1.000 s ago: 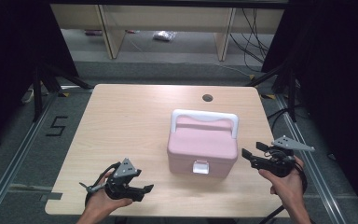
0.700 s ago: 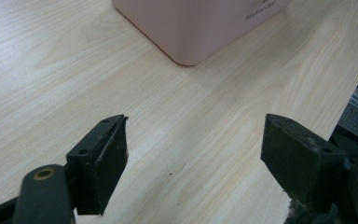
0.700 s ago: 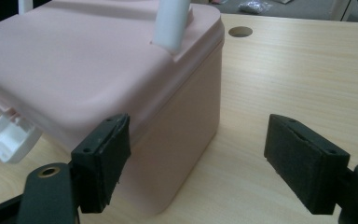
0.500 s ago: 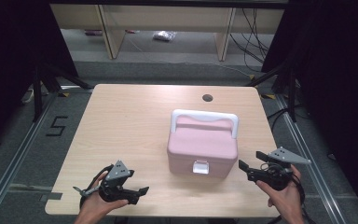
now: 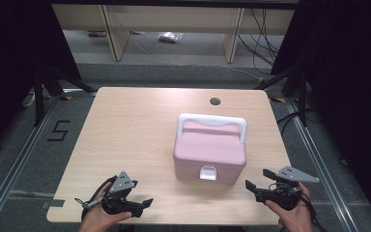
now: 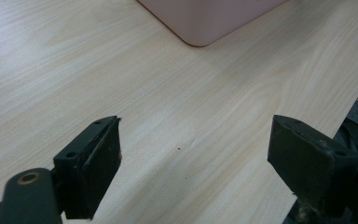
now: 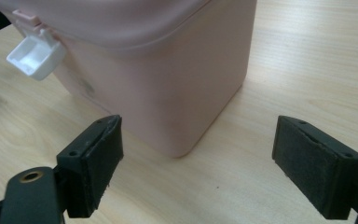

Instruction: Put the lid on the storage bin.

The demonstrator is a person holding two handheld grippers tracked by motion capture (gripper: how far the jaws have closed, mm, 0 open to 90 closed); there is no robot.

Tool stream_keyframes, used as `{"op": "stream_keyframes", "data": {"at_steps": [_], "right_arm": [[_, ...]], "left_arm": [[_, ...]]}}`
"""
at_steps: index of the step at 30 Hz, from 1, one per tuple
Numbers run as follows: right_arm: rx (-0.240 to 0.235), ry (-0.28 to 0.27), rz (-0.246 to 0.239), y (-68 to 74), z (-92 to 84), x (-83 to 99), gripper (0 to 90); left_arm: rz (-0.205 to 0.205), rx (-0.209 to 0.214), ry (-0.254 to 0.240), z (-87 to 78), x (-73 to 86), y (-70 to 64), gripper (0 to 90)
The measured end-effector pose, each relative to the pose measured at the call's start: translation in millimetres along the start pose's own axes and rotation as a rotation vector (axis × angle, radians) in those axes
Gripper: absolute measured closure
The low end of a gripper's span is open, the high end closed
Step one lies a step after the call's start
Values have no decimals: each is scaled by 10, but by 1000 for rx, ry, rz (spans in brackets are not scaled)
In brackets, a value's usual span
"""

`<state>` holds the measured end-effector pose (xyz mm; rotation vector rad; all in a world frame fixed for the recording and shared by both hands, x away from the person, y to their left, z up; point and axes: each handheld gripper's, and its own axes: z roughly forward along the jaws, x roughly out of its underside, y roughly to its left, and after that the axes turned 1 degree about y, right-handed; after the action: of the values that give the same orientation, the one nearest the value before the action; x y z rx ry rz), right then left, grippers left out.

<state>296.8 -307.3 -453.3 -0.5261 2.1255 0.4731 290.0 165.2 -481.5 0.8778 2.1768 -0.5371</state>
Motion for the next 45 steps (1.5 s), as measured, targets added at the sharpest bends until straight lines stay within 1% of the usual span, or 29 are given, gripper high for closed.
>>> {"op": "stream_keyframes", "data": {"at_steps": [2,3,4,5,6,7,8,9,10,11,12,14,15,16,17,18,19,21,22,23,24,25,26,27,28,32,35,41,45], "right_arm": [[-26,2,21,30,11,14,173],[-13,25,42,64,-10,18,173],[-15,9,0,42,6,25,172],[-8,4,-16,45,0,33,171],[-21,7,20,82,-3,48,167],[-7,2,-24,60,2,57,162],[-16,-1,-31,65,11,71,163],[-19,14,0,94,7,91,164],[-26,13,-12,92,16,110,165],[-23,46,9,120,6,128,165],[-20,46,-14,111,16,146,166],[-31,60,19,149,27,194,167],[-30,72,-2,142,25,212,167],[-24,78,-16,149,22,231,166],[-14,84,-22,159,18,255,164],[-20,96,3,190,18,285,164],[-29,97,-15,181,32,313,165],[-26,117,-2,200,27,361,165],[-25,110,-22,188,26,377,165],[-37,125,-4,193,22,394,165],[-36,121,11,211,25,417,165],[-25,127,-1,196,24,426,165],[-32,133,16,220,13,443,165],[-50,131,-3,211,22,458,165],[-37,144,16,238,9,473,165],[-30,136,-36,248,-2,499,164],[-40,131,-45,259,9,503,163],[-42,145,-23,280,16,506,164],[-41,144,-23,281,16,502,165]], "left_arm": [[4,-10,7,-7,4,-7,168],[7,-10,5,-5,7,-8,168],[6,0,2,-8,10,-16,167],[0,-1,-5,-5,13,-25,168],[2,-1,-4,-6,16,-26,168],[4,0,-2,-8,19,-28,168],[1,0,-2,-7,24,-34,168],[5,-10,0,-3,28,-34,168],[3,-1,-1,1,33,-40,168],[7,1,7,-2,38,-43,168],[4,-3,3,2,44,-50,168],[3,-6,3,2,53,-63,168],[12,-1,7,-5,55,-63,168],[0,-3,-5,2,59,-77,168],[16,-10,8,-10,58,-68,168],[17,1,5,-16,59,-76,168],[18,-8,6,-19,60,-79,168],[15,0,-2,-23,65,-97,168],[14,-1,-5,-23,68,-105,168],[4,-3,-19,-20,72,-116,168],[19,-27,-10,-34,75,-106,170],[20,-28,-13,-36,77,-104,171],[7,-19,-26,-27,82,-113,171],[5,-17,-30,-23,87,-108,171],[11,-21,-21,-32,90,-100,171],[10,-21,-15,-25,101,-110,170],[16,-14,-12,-13,103,-121,170],[6,-12,-9,5,113,-127,170],[29,-20,9,-2,110,-117,170]]}}
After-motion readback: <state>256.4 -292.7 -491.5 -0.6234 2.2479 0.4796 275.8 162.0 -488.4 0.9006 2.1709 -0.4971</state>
